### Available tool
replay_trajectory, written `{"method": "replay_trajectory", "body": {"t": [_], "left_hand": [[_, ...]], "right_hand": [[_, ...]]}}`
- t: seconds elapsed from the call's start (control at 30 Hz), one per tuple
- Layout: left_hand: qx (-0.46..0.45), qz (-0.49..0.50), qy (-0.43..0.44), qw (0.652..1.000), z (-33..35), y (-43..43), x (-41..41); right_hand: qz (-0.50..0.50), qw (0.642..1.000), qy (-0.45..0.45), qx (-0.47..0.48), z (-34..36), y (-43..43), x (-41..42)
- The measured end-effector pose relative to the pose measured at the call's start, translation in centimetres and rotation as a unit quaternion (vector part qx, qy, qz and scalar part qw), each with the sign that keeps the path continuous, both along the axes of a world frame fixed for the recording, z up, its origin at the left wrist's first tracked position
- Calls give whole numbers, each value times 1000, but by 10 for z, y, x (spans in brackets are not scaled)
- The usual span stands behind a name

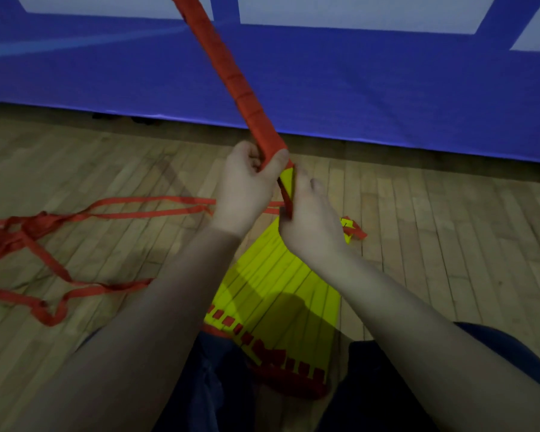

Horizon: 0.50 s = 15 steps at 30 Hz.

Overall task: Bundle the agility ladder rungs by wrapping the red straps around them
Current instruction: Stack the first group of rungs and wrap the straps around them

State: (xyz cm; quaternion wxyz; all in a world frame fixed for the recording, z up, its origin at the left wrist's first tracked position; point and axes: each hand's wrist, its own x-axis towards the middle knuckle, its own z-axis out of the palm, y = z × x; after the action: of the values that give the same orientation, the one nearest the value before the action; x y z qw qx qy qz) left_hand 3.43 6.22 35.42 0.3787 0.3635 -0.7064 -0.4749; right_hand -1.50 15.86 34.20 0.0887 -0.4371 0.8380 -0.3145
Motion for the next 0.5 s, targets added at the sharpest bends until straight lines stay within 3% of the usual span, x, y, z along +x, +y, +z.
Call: {"method": "replay_trajectory", "body": {"t": [0.07, 0.2, 0.33, 0.5], "left_hand": [[-18, -41, -14, 999, 9, -5, 6], [97, -137, 41, 985, 24, -12, 17], [137, -189, 56, 971, 27, -21, 25], [170, -167, 63, 969, 30, -23, 26]], "right_hand": [[18, 994, -87, -67, 1, -3, -8], [23, 960, -246, -128, 6, -3, -14], [46, 879, -441, -175, 14, -1, -13], [115, 780, -582, -202, 20, 4, -13]]}}
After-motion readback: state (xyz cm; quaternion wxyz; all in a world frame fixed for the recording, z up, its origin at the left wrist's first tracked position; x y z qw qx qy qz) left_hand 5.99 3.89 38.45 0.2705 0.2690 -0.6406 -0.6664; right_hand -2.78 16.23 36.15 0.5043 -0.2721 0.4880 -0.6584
